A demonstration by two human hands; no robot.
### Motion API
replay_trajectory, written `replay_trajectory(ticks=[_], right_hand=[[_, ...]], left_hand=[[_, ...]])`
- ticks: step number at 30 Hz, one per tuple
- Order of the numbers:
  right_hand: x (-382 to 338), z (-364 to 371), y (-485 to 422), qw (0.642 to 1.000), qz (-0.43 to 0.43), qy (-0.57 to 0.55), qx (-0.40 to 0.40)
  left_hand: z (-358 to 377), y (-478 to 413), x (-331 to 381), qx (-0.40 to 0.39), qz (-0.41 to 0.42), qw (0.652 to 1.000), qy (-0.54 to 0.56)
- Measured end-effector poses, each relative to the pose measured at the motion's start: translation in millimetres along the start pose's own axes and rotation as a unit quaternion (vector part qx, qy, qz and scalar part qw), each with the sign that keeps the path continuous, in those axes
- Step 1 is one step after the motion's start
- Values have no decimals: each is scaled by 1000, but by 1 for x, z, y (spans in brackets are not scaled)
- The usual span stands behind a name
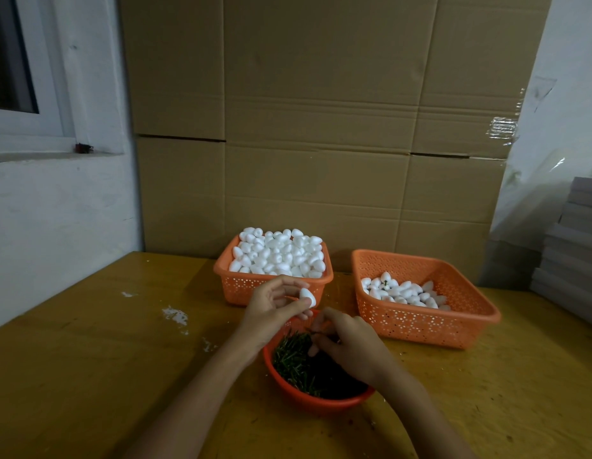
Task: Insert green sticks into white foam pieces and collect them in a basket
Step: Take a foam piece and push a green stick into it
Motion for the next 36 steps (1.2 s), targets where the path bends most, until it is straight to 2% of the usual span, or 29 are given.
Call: replay_trajectory(ticks=[13,22,29,36], right_hand=[[-1,-1,1,999,-4,-36,21],[2,-4,-2,998,26,-9,48],[-2,1,-1,997,-8,23,-74],[-2,-1,-2,997,-2,-3,-79]], left_hand=[[1,1,1,4,-3,1000,-2],[1,3,2,2,-8,1000,-8],[1,2,2,-3,-9,1000,-2],[0,2,1,4,-11,1000,-10]])
Point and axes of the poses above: each hand's wrist, its own y-axis away from the middle knuckle, its own z-axis out of the palm, x = y × z, the point moved 3 cm from there along -y, towards the middle knuckle, and after that the axes turned 15 degrees about x, right-handed, at the moved point
